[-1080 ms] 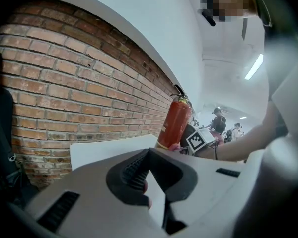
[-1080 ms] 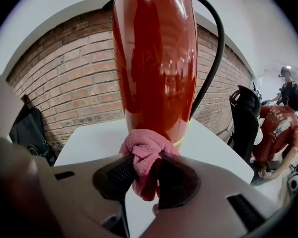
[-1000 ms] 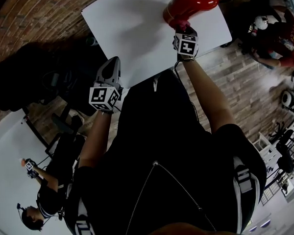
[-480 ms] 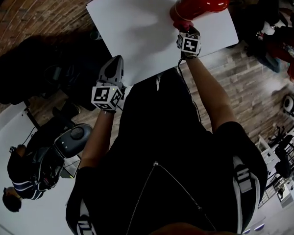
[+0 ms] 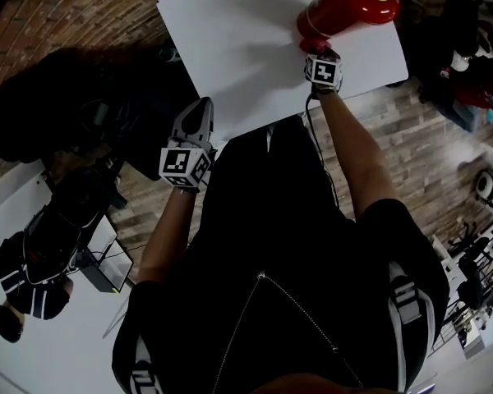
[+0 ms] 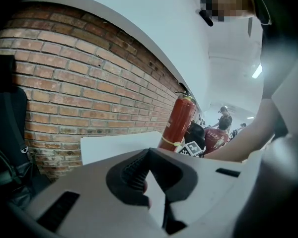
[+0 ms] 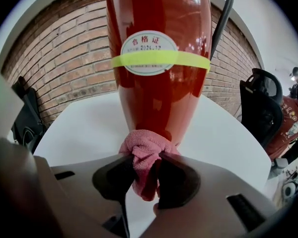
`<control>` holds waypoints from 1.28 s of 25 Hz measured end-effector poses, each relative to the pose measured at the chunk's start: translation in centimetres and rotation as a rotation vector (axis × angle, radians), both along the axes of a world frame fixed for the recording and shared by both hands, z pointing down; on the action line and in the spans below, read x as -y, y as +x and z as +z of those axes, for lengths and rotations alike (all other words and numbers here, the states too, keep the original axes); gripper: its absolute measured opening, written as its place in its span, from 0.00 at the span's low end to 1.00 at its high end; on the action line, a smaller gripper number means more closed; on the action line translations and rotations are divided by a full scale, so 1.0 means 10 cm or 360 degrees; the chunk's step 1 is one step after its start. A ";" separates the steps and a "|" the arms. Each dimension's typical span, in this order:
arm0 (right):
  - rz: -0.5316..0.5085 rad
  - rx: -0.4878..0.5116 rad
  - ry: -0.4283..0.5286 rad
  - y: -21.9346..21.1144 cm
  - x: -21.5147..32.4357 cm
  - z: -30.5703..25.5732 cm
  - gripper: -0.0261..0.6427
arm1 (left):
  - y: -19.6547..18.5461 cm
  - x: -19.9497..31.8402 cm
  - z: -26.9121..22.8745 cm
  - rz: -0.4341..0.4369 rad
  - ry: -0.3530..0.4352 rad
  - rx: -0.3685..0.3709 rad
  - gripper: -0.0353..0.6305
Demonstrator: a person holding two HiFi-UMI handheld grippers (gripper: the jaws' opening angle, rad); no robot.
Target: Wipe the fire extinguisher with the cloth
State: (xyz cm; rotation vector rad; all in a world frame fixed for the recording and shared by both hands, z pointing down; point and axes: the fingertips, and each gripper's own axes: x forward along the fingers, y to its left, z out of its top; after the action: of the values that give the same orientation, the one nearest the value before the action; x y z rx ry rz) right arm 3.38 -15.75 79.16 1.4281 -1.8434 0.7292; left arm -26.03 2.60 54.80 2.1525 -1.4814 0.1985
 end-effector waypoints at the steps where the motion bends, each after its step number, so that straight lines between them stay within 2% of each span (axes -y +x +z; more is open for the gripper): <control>1: -0.0004 0.0000 -0.0013 0.00 0.00 0.04 0.22 | 0.00 -0.01 0.00 0.0000 0.0002 0.0000 0.08; 9: -0.0026 0.0034 -0.0128 -0.03 -0.04 0.07 0.22 | 0.00 -0.06 -0.05 0.0017 0.0033 -0.0003 0.08; 11: -0.0051 0.0021 -0.0109 -0.03 -0.11 -0.03 0.22 | 0.04 -0.06 -0.08 0.0031 0.0047 -0.0013 0.08; 16: -0.0236 -0.0017 0.0137 -0.24 -0.25 -0.61 0.22 | 0.15 -0.01 -0.15 0.0072 0.0091 -0.0044 0.08; 19: -0.0286 0.0026 0.0294 -0.38 -0.32 -1.11 0.22 | 0.22 0.06 -0.18 0.0101 0.0128 -0.0064 0.08; 26: -0.0165 0.0317 0.0573 -0.61 -0.35 -2.33 0.22 | 0.34 0.06 -0.27 0.0149 0.0177 -0.0082 0.08; 32: -0.0124 0.0447 0.0833 -0.69 -0.16 -3.28 0.22 | 0.36 0.07 -0.34 0.0168 0.0200 -0.0083 0.08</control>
State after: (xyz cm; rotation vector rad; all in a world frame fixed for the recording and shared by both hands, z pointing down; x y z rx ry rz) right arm -3.55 -14.11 46.37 1.6186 -2.4213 0.4380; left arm -22.44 1.91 51.37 2.3200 -1.3856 0.0877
